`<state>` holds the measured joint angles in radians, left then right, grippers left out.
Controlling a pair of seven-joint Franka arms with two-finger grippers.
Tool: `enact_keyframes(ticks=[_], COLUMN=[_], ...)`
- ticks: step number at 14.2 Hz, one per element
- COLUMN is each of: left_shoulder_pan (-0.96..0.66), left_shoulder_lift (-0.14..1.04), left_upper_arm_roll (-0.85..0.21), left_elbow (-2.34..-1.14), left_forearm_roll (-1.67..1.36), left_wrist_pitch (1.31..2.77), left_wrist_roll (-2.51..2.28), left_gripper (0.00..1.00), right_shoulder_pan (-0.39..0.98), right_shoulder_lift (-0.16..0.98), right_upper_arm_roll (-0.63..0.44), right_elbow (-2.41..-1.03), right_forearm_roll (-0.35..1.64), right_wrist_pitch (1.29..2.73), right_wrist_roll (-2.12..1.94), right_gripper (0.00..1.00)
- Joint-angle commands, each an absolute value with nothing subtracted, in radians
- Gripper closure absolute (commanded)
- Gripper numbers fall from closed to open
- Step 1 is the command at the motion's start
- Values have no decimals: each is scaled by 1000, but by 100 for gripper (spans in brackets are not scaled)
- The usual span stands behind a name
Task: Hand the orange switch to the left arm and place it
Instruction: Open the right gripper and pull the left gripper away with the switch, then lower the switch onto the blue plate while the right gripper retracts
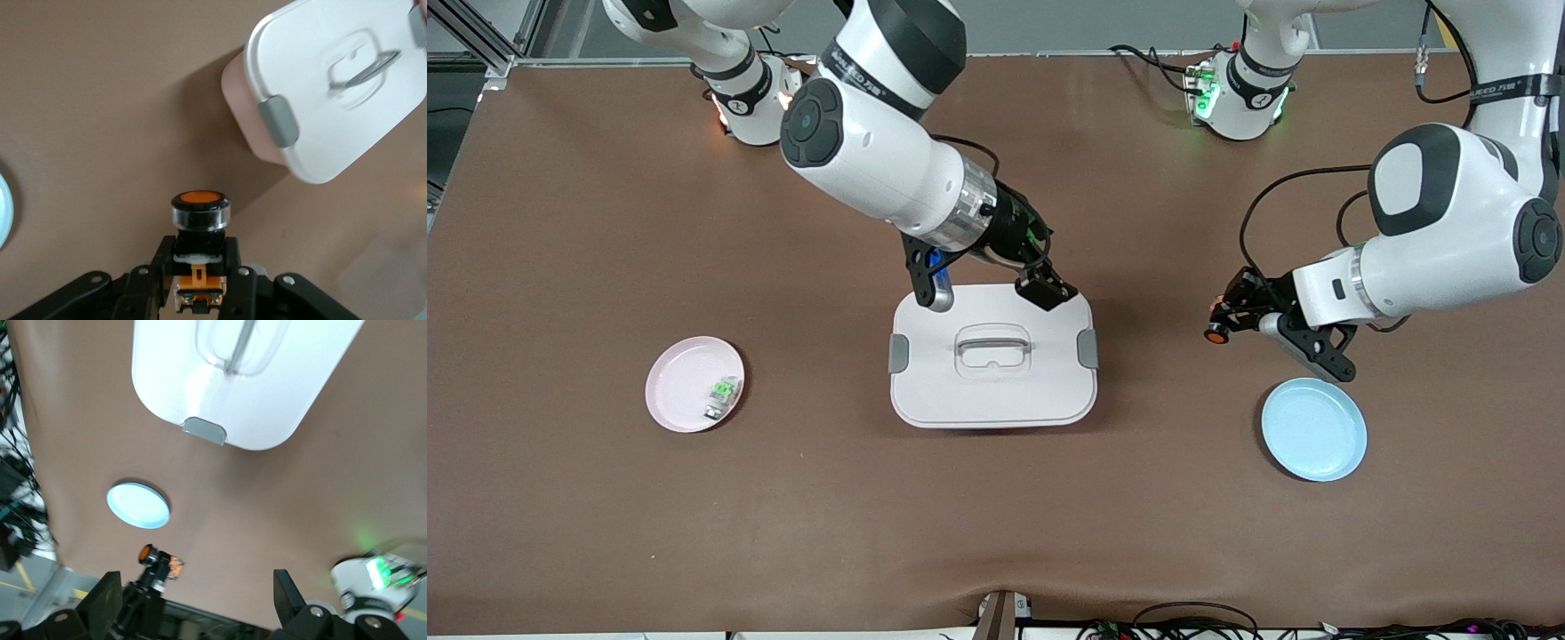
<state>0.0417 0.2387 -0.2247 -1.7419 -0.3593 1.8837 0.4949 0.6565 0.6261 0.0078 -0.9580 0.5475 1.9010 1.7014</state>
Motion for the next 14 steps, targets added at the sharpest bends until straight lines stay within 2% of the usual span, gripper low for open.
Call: enact_keyframes(ticks=[1,5,8,14], left_shoulder_pan=[67,81,93,144], left_shoulder_lift=[241,276,313,403], left_upper_arm_roll=[-229,-229,-229,-229], left_elbow=[-1752,-1750,-1750,-1752], left_forearm_roll=[-270,-135,-72,23], left_wrist_pitch=[1876,1905,1962,2104], left_wrist_roll=[595,711,819,1033], left_gripper=[100,100,100,100], right_shoulder_pan=[602,482,390,241], right_shoulder_lift=[604,555,516,466], right_upper_arm_roll=[12,11,11,11], right_elbow=[-959,-959,-959,-960], right_forearm_roll=[545,529,430,163], right_wrist_pitch=[1804,1581,1410,1266], right_wrist_roll=[1497,1139,852,286], right_gripper=[0,0,0,0])
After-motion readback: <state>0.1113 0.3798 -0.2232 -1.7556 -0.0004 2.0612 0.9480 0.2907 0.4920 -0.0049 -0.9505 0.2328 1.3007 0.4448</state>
